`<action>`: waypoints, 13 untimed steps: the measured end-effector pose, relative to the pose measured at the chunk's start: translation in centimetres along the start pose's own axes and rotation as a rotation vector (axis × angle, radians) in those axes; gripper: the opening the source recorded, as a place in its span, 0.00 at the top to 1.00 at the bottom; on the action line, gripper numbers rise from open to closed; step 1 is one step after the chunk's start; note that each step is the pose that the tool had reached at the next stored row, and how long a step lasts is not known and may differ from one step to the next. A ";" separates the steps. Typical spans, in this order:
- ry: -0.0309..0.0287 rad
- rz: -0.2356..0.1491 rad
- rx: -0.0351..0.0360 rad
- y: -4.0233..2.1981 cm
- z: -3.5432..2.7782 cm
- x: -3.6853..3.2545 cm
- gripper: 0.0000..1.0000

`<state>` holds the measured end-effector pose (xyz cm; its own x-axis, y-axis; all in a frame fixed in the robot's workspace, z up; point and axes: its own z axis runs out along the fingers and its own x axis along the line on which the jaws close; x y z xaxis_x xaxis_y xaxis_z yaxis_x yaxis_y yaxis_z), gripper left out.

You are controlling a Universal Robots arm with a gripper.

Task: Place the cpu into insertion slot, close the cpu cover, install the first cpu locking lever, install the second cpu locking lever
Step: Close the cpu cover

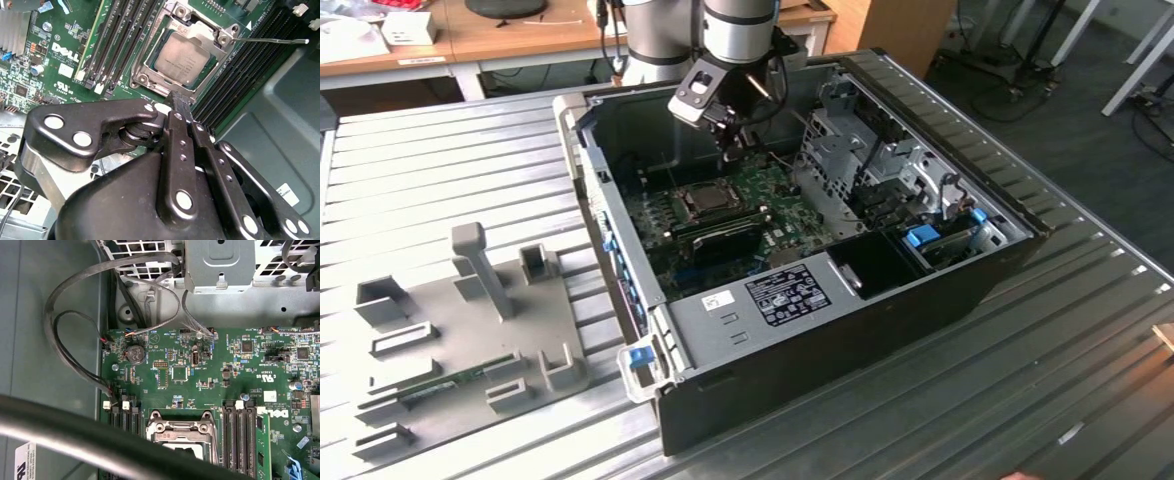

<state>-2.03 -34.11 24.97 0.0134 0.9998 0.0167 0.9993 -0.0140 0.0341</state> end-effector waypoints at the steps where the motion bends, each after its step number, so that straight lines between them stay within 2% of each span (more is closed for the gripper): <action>1: 0.0000 0.000 0.0000 0.00 0.00 0.00 0.90; 13: 0.0000 0.000 0.0000 0.02 0.00 -0.01 0.90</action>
<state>-2.01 -34.12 24.97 0.0134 0.9998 0.0167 0.9993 -0.0139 0.0341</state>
